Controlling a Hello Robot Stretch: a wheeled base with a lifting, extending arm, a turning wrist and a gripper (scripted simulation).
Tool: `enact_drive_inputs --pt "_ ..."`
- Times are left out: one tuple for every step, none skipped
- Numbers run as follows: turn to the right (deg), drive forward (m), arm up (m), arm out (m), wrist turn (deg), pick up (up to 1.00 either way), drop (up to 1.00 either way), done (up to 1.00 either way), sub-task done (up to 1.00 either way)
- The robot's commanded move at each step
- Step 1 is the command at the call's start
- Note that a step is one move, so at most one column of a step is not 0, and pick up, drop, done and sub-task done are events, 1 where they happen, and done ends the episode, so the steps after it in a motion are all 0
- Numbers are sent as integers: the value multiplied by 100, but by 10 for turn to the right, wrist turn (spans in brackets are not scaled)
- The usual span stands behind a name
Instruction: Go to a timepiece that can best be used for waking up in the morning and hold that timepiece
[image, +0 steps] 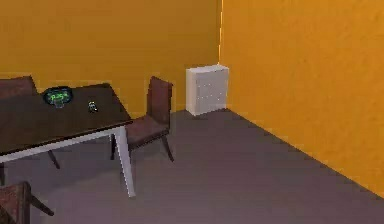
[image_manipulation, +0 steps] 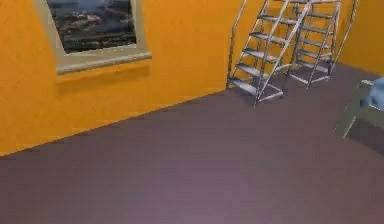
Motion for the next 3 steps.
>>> enact_drive_inputs --pt "-180 0 0 0 0 0 0 0 0" --pt "0 55 0 0 0 0 0 0 0" --pt "-450 0 0 0 0 0 0 0 0"
